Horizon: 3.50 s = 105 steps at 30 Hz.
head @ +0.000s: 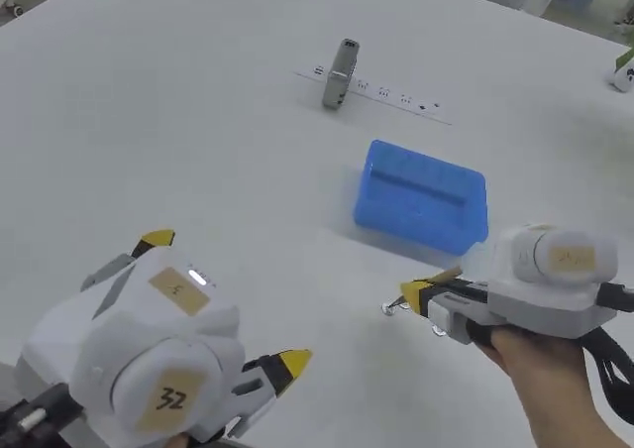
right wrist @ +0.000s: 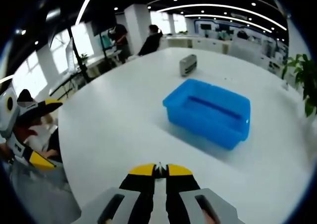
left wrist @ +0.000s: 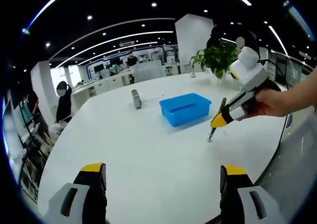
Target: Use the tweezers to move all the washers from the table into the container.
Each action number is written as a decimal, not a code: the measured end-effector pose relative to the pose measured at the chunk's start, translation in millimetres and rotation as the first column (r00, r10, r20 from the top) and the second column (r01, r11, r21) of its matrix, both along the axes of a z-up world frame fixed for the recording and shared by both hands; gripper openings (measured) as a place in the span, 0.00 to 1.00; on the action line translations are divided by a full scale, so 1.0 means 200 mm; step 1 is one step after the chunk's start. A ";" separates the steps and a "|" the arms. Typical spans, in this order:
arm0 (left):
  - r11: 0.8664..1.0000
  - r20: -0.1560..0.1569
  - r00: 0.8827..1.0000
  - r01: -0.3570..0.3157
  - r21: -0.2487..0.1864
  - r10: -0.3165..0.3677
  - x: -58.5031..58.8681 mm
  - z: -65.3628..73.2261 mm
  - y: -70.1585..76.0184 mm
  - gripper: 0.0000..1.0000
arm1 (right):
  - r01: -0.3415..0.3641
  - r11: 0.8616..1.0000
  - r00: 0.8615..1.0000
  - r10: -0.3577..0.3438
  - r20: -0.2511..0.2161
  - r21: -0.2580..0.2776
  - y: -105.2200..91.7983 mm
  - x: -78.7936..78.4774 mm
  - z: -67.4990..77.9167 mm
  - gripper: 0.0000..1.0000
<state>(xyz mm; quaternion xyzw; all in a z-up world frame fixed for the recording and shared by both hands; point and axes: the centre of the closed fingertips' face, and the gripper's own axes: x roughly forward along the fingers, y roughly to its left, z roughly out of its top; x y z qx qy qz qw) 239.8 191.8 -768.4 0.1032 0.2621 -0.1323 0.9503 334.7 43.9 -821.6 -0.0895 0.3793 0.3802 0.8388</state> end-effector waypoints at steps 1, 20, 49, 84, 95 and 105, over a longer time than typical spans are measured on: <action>1.000 -0.001 1.000 0.000 0.000 0.000 0.00 0.00 0.00 0.98 | -0.005 1.000 1.000 0.005 0.002 -0.006 0.00 0.00 0.00 0.04; 1.000 -0.004 1.000 -0.005 0.002 0.005 0.00 0.00 0.01 0.97 | -0.038 0.998 0.999 0.038 0.000 -0.039 0.00 0.00 -0.01 0.03; 1.000 -0.003 1.000 -0.011 0.005 0.011 0.00 -0.01 0.02 0.97 | -0.001 1.000 1.000 0.001 0.006 -0.014 0.02 0.02 -0.01 0.01; 1.000 -0.009 1.000 -0.006 0.006 0.006 0.00 -0.01 0.01 0.96 | 0.009 1.000 1.000 -0.009 0.004 -0.016 0.00 0.03 -0.01 0.03; 1.000 -0.007 1.000 -0.009 0.007 0.009 0.00 -0.01 0.02 0.96 | -0.040 0.996 0.996 0.046 0.071 -0.080 0.02 -0.02 -0.01 0.02; 1.000 0.000 1.000 -0.008 0.000 0.008 0.00 0.00 0.01 0.97 | -0.063 0.992 0.996 0.069 0.048 -0.105 0.04 0.01 -0.01 0.01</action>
